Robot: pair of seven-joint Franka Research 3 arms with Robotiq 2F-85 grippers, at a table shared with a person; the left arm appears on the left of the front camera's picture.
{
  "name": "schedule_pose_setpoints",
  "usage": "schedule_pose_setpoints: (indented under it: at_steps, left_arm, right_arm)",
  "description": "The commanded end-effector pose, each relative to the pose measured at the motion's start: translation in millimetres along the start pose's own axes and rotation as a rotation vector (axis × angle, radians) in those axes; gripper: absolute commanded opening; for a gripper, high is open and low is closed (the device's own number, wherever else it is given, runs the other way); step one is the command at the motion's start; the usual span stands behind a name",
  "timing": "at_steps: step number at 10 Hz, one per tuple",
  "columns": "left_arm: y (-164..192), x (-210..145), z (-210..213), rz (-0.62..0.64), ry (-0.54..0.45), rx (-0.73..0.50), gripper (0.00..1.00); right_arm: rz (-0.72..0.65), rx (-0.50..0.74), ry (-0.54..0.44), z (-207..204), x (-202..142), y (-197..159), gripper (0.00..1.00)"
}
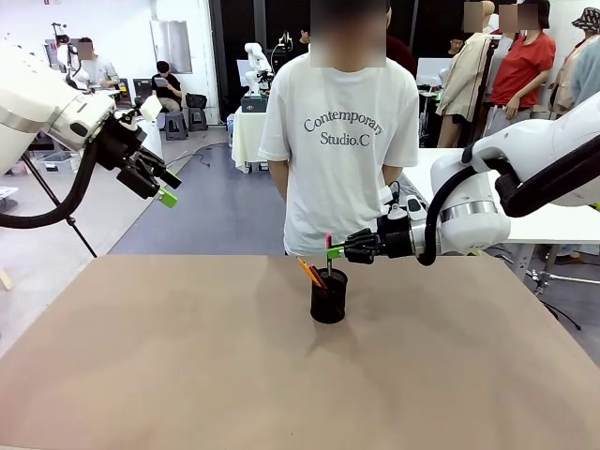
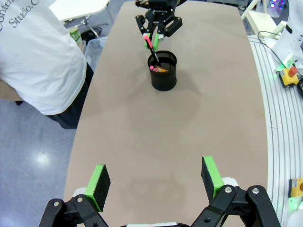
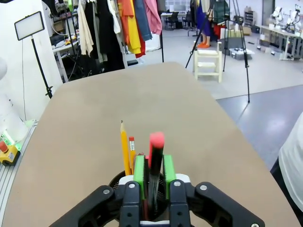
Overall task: Place the pens into the pen holder.
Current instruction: Pick up a writing instrument from the table and place it into the Pen holder.
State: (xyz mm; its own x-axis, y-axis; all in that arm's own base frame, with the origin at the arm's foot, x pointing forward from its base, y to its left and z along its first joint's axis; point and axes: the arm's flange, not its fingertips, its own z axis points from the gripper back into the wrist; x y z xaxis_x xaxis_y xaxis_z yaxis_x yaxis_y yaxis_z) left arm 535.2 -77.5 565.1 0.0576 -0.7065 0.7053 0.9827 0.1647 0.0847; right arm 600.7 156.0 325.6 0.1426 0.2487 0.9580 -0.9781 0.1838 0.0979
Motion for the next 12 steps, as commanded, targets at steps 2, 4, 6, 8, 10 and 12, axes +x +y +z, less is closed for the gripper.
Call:
schedule_pose_setpoints:
  at_steps: [2,4,6,8,10,12]
  left_arm:
    - [-1,3,2,0.011,0.009,-0.008,1.00]
    - [-1,3,2,0.011,0.009,-0.008,1.00]
    - [-1,3,2,0.011,0.009,-0.008,1.00]
    - [-1,3,2,0.011,0.009,-0.008,1.00]
    - [-1,3,2,0.011,0.009,-0.008,1.00]
    - [-1,3,2,0.011,0.009,-0.008,1.00]
  right_arm:
    - [0.012,0.008,0.016,13,10,6,0.93]
    - [0.041,0.023,0.028,20,16,9,1.00]
    - [0.052,0.042,0.043,24,18,12,1.00]
    - [0.037,0.064,0.068,24,19,11,1.00]
    - [-0.025,0.076,0.126,36,32,17,1.00]
    - [-0.045,0.068,0.229,56,51,21,1.00]
